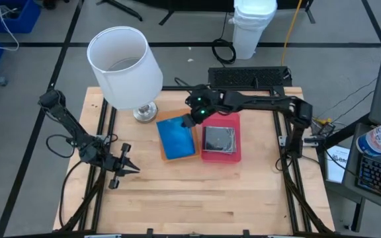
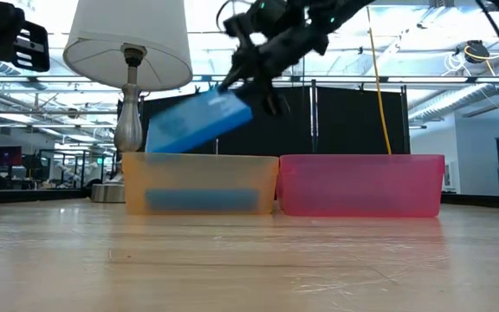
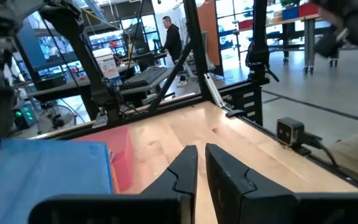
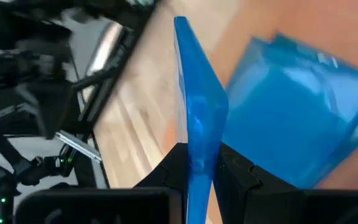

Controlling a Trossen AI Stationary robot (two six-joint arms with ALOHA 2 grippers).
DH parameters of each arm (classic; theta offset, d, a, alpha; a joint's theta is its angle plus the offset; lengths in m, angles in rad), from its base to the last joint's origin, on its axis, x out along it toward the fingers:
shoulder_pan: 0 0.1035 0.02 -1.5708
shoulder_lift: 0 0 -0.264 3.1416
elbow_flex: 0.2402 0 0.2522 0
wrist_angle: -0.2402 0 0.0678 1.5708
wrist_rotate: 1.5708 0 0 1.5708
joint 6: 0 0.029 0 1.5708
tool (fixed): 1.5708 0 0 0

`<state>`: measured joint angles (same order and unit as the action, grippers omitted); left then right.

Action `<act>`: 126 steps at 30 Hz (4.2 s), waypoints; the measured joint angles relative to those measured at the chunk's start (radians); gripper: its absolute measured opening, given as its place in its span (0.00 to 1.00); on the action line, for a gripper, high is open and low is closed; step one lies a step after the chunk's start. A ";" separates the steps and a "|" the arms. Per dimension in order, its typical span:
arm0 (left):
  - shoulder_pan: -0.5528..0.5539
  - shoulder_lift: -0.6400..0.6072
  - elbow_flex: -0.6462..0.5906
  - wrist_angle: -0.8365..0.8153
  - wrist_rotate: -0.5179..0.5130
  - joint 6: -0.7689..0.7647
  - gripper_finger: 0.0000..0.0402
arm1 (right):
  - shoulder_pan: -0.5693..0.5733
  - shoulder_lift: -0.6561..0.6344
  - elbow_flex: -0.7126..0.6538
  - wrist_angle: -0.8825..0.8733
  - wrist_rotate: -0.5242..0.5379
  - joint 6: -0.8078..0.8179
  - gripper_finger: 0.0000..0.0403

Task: Pick & place jewel cases by type
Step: Put the black CD case into the orange bin, then return to Home Position

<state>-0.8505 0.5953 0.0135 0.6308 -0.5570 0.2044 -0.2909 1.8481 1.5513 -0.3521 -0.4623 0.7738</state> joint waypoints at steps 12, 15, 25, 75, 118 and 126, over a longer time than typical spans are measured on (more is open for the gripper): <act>-0.002 0.000 0.000 0.002 0.010 -0.039 0.10 | -0.035 0.089 0.001 -0.001 -0.009 0.047 0.10; -0.002 0.000 0.000 0.002 0.011 -0.054 0.10 | -0.038 0.085 0.001 0.006 0.023 0.000 0.11; -0.001 0.000 0.001 0.002 0.033 -0.056 0.10 | -0.030 0.101 0.000 -0.065 0.101 -0.086 0.26; 0.157 -0.106 0.925 -0.921 -0.001 0.323 0.01 | 0.276 -0.958 -0.346 0.002 0.467 -0.946 0.00; 0.632 -0.375 0.132 -0.551 0.519 -0.016 0.00 | 0.272 -1.612 -1.264 0.444 0.444 -0.752 0.00; 0.661 -0.382 0.111 -0.567 0.540 -0.023 0.00 | 0.272 -1.654 -1.398 0.461 0.488 -0.715 0.00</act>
<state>-0.1897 0.2131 0.1242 0.0639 -0.0168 0.1813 -0.0193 0.1942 0.1536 0.1089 0.0257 0.0584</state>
